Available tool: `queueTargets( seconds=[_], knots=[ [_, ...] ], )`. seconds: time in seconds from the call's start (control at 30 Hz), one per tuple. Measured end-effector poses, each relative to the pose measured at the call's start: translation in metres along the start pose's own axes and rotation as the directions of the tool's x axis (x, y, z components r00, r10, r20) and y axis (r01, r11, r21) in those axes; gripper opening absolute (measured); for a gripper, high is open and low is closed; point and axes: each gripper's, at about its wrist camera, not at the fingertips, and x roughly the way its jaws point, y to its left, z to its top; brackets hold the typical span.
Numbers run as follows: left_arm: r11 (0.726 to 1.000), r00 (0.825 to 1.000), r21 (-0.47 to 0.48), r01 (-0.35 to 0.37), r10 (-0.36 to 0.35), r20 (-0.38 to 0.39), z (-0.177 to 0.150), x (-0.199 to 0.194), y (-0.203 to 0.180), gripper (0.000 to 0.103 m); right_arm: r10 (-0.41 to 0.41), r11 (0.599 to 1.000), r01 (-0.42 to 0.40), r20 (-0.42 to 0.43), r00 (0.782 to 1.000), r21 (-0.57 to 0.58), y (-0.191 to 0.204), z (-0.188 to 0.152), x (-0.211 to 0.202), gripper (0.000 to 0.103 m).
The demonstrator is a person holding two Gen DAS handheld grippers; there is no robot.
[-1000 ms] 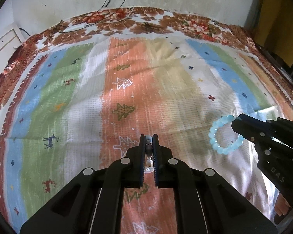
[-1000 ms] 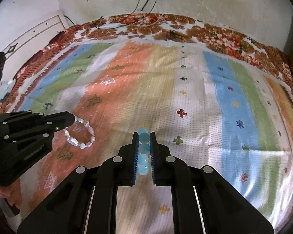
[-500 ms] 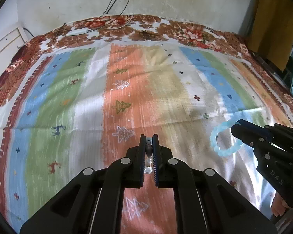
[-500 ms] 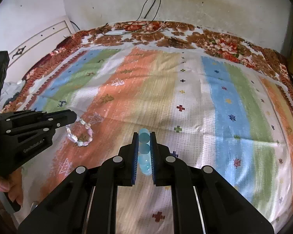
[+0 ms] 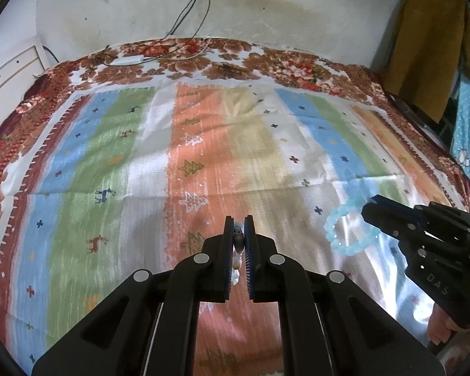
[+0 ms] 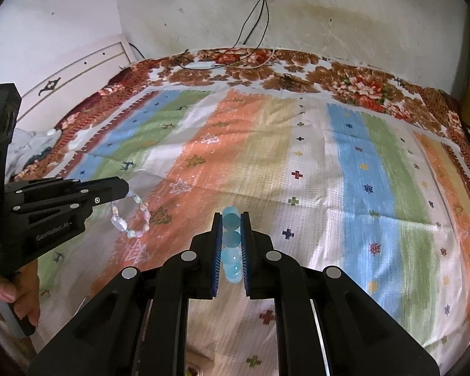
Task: Organize jewelry
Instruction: 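Carry the pearl bracelet with the left gripper while the right carries the light-blue bracelet to the tin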
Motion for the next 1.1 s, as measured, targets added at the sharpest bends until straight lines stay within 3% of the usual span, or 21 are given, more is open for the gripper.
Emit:
queueTargets(
  seconds=[0.53,1.1],
  knots=[
    [0.999,0.997,0.022,0.028,-0.03,0.071,-0.03,-0.058,-0.014,0.006,0.045,0.998,-0.044,0.04,0.998,-0.035,0.02,-0.027,-0.045,0.012],
    [0.994,0.992,0.084,0.064,-0.073,0.102,-0.053,-0.087,-0.033,0.006,0.082,0.995,-0.081,0.023,0.996,-0.062,0.034,-0.056,-0.072,0.012]
  ],
)
